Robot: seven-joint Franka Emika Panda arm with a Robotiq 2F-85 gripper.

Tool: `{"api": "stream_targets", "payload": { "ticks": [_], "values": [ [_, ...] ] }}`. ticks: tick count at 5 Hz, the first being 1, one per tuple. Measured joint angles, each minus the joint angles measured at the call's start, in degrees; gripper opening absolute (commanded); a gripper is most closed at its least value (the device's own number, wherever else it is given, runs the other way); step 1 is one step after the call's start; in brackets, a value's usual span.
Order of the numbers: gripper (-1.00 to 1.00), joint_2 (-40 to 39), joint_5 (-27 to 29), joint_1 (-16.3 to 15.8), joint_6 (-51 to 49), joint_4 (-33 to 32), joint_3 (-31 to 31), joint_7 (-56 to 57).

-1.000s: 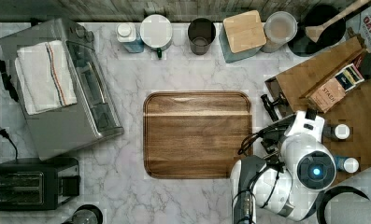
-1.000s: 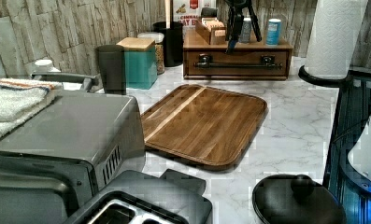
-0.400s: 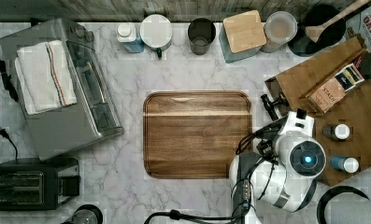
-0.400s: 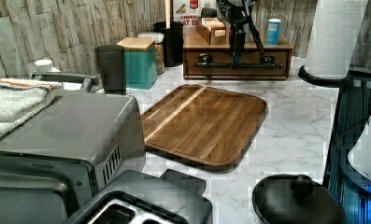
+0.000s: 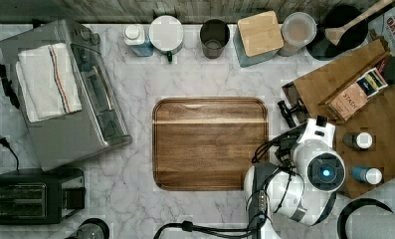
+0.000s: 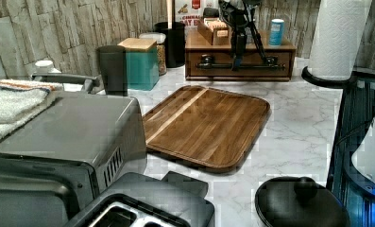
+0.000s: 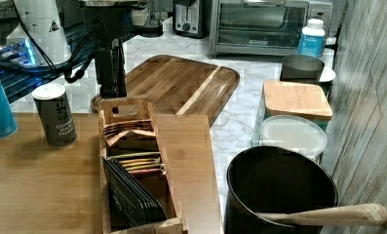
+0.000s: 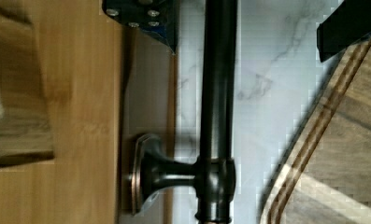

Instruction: Open the drawer.

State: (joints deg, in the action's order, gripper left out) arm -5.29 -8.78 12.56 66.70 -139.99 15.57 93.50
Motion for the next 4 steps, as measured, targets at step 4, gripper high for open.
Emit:
{"api": "stream_targets", "payload": {
  "ticks": [4],
  "values": [
    [1.00, -3.72, 3.39, -0.13, 2.85, -1.68, 0.29, 0.00]
  ]
}}
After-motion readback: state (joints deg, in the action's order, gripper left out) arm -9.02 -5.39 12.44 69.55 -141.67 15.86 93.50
